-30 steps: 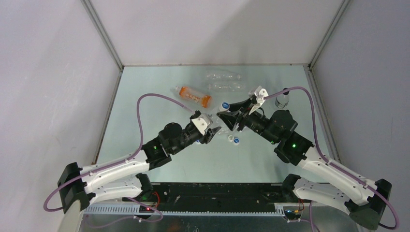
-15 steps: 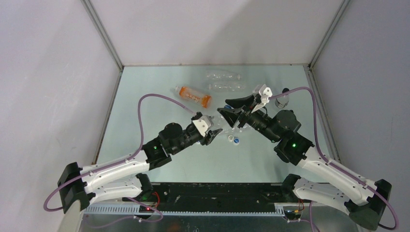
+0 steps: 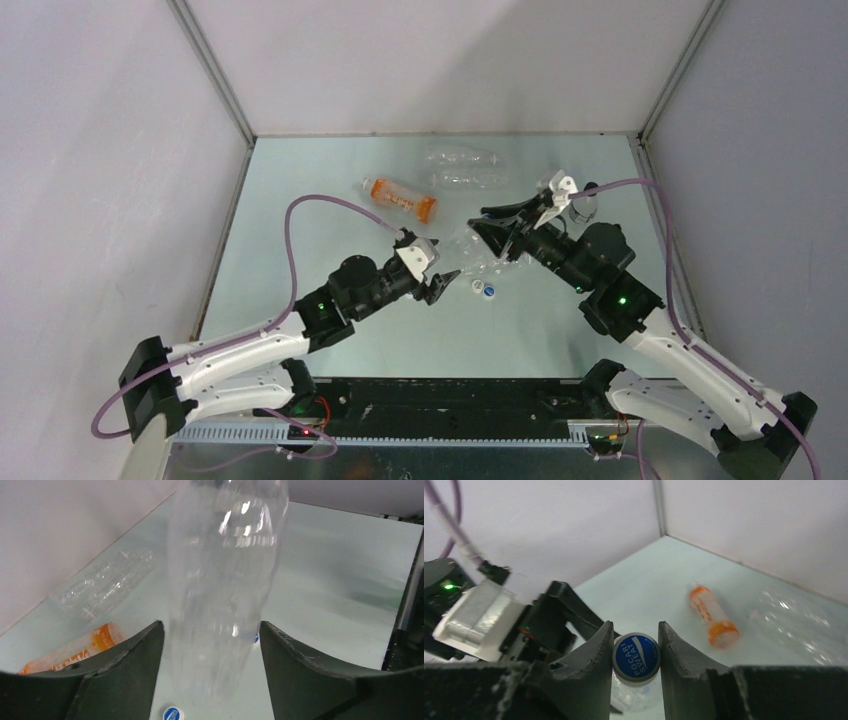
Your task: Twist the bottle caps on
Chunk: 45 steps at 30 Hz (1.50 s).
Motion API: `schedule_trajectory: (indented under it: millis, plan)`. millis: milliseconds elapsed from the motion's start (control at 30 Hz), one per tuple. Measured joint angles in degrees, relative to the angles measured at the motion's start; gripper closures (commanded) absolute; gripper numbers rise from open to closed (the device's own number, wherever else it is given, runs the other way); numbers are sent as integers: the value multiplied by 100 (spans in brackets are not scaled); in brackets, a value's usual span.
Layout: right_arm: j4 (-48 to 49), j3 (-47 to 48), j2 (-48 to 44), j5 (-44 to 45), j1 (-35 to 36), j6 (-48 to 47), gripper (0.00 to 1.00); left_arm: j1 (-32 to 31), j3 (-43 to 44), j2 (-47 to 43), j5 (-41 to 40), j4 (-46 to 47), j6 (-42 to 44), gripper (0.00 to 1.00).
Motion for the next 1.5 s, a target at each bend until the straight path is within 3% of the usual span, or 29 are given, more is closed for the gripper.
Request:
schedule_trajectory:
  millis: [233,433,633,733,1067,1367,1500]
  plan:
    - [-1156,-2,-625,393,-1331,-422,100,297,-452,-474,-413,-162,-205,1]
    - [-1921,-2,-960,1084,-2514,-726,100,866,-599,-975,-1008,-785,-562,0]
    - [-2304,-4,-839,1910,-3624,-831,100,1919,-483,-1290,-1458,-1862,-907,0]
    - [-2133,-136,-645,2149,-3976,-892,100,2227,-393,-1390,-1613,-2326,-931,0]
    - [-925,-614,584,2157,-5080,-935,100,2262,-321,-2341,-1480,-2839,-492,0]
    - [101,-752,1394,1860,-5337,-1095,100,2262,-514,-2629,-1537,-2634,136,0]
    - [243,-752,1521,1700,-5383,-1185,96,2262,-778,-2634,-1580,-2557,282,0]
